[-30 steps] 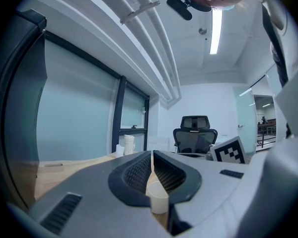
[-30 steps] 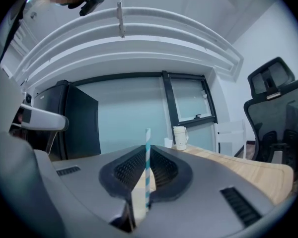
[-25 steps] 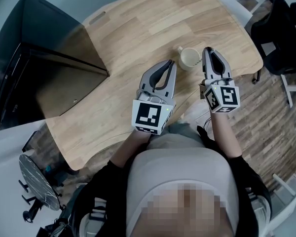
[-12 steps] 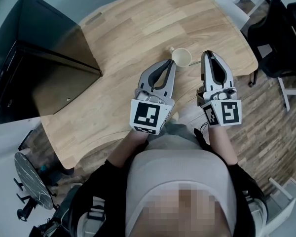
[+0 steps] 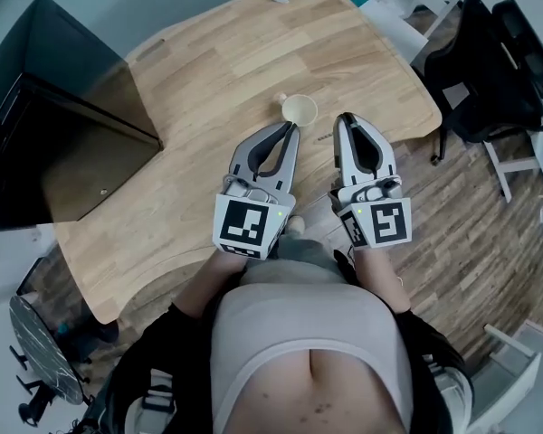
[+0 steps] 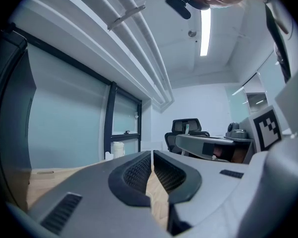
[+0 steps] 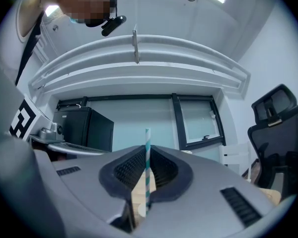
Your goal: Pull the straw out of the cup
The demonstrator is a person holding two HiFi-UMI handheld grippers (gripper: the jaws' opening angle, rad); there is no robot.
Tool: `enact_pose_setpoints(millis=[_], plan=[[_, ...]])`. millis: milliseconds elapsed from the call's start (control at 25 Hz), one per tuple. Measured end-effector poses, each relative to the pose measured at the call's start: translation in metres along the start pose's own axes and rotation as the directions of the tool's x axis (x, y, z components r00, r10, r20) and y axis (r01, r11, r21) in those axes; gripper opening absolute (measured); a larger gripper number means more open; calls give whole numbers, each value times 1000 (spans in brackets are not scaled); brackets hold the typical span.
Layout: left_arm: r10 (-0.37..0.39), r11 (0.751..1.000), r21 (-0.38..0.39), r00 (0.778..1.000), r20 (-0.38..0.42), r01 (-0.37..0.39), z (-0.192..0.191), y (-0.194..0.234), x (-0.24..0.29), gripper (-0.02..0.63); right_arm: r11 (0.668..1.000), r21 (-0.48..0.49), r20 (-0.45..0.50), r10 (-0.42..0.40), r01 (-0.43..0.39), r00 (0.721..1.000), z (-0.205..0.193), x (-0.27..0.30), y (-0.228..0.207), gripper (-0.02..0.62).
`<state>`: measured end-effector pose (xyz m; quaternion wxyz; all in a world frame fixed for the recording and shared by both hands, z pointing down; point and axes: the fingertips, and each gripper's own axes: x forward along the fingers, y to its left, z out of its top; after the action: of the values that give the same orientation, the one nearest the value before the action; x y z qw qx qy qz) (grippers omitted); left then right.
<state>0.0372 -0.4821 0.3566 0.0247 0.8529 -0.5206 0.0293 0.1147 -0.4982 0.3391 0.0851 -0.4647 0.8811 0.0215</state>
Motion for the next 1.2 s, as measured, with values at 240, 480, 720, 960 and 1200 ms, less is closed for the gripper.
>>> enact_pose_setpoints(millis=[240,480,720,960,1200], plan=[[-53,999,12,998,35,52,13,-25,-32,18,999,-35,14,-39,39,999,22,-36,23,43],[-72,997,20,996,52,71,17,-37,-101,18,997,-49,7,-51,52,999,32,-82,83,43],[-70,997,40,997,31,69,4,-42,-183,18,998,-32,8,-57,58,998,29,-127,153,43],[-86,996,19,996,27,86,-5,-49,-243,18,998,-47,-9,-44,43,999,31,-162,216,43],[-118,993,8,992,38,117,-8,-68,-270,18,997,-60,-21,-57,56,998,34,-195,241,43]])
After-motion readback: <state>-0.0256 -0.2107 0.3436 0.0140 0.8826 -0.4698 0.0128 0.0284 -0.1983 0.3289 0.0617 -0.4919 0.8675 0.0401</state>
